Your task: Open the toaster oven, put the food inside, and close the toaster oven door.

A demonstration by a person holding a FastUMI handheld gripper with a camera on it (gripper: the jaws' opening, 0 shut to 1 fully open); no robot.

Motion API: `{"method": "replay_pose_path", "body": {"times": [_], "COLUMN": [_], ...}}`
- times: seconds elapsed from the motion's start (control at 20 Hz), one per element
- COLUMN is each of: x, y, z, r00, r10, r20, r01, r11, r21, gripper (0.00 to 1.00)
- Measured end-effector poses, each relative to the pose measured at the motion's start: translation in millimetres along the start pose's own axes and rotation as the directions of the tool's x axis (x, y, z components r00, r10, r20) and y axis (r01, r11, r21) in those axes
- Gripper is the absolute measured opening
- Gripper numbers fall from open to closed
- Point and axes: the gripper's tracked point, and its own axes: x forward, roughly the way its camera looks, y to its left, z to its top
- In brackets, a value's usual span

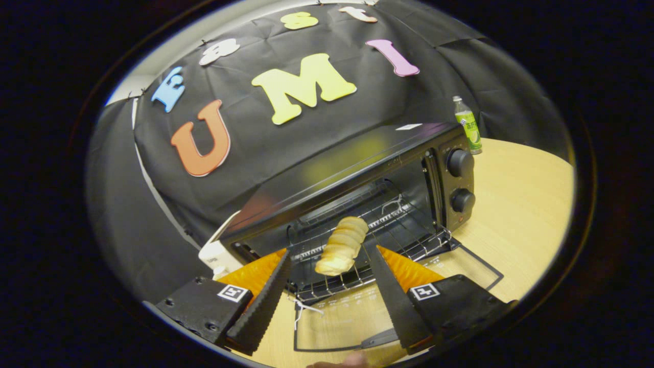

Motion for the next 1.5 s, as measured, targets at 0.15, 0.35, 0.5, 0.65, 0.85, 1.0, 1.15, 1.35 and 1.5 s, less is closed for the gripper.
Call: {"method": "replay_pose_path", "body": {"times": [0.15,0.35,0.5,0.65,0.85,1.0,1.15,1.35,1.5], "x": [-39,-85,-116,-127,-135,-133,-122,-104,-89], "y": [7,-4,-24,-36,-55,-64,-73,-84,-93], "z": [8,12,15,11,-28,-56,-81,-105,-118], "r00": [0.999,0.997,0.998,0.997,0.983,0.966,0.942,0.914,0.884], "r10": [0.044,0.053,0.02,0.007,-0.015,-0.032,-0.058,-0.099,-0.136], "r20": [-0.005,-0.062,-0.059,-0.071,-0.184,-0.258,-0.331,-0.394,-0.446], "r01": [-0.044,-0.057,-0.027,-0.018,-0.025,-0.035,-0.042,-0.052,-0.043], "r11": [0.999,0.997,0.991,0.988,0.976,0.967,0.956,0.934,0.929], "r21": [-0.014,-0.059,-0.128,-0.154,-0.217,-0.252,-0.289,-0.354,-0.368], "gripper": [1.0,1.0,1.0,1.0,1.0,1.0,1.0,1.0,1.0]}}
